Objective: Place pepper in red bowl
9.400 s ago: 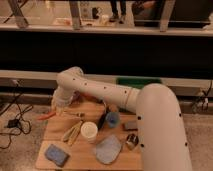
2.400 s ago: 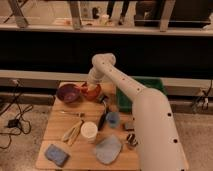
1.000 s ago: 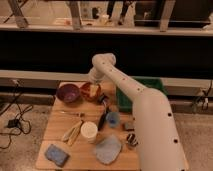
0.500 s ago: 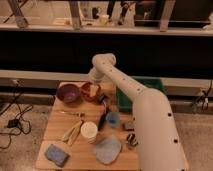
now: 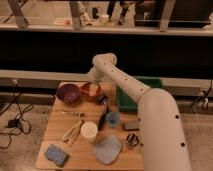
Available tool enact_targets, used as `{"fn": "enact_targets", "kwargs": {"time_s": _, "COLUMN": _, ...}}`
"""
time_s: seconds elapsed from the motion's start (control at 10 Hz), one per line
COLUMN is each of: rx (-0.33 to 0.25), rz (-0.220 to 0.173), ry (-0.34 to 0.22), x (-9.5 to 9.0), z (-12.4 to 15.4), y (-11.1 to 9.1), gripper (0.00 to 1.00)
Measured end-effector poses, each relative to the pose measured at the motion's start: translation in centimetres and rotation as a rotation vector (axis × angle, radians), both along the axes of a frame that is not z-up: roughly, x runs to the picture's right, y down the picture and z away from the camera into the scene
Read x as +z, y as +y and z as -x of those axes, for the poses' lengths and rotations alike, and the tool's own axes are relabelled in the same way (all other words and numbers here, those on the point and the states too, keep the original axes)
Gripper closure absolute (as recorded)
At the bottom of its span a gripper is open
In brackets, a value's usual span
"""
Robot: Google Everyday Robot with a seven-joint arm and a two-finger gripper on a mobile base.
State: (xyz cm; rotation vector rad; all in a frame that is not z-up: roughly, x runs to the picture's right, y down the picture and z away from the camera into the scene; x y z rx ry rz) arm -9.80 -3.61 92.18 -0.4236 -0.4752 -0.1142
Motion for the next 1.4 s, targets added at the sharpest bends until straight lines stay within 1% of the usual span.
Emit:
{"fn": "enact_targets", "kwargs": {"time_s": 0.2, "rx": 0.002, "rz": -0.013, "ry": -0.011, "x": -0.5, "z": 0.4, "y": -0.2, "gripper": 0.20}}
{"fn": "enact_targets", "kwargs": {"time_s": 0.5, "rx": 0.020, "rz": -0.047, "ry": -0.028, "x": -2.0, "z": 0.1, "y": -1.3, "gripper": 0.20}}
{"fn": "enact_targets", "kwargs": {"time_s": 0.6, "rx": 0.024, "rz": -0.066, "ry": -0.035, "x": -2.9, "z": 0.1, "y": -2.1, "gripper": 0.20}}
{"fn": "enact_targets", "kwargs": {"time_s": 0.8, "rx": 0.026, "rz": -0.089, "ry": -0.045, "x": -3.7, "z": 0.2, "y": -2.7, "gripper": 0.20}}
{"fn": "enact_targets", "kwargs": {"time_s": 1.4, "rx": 0.025, "rz": -0.090, "ry": -0.045, "x": -3.8, "z": 0.2, "y": -2.7, "gripper": 0.20}}
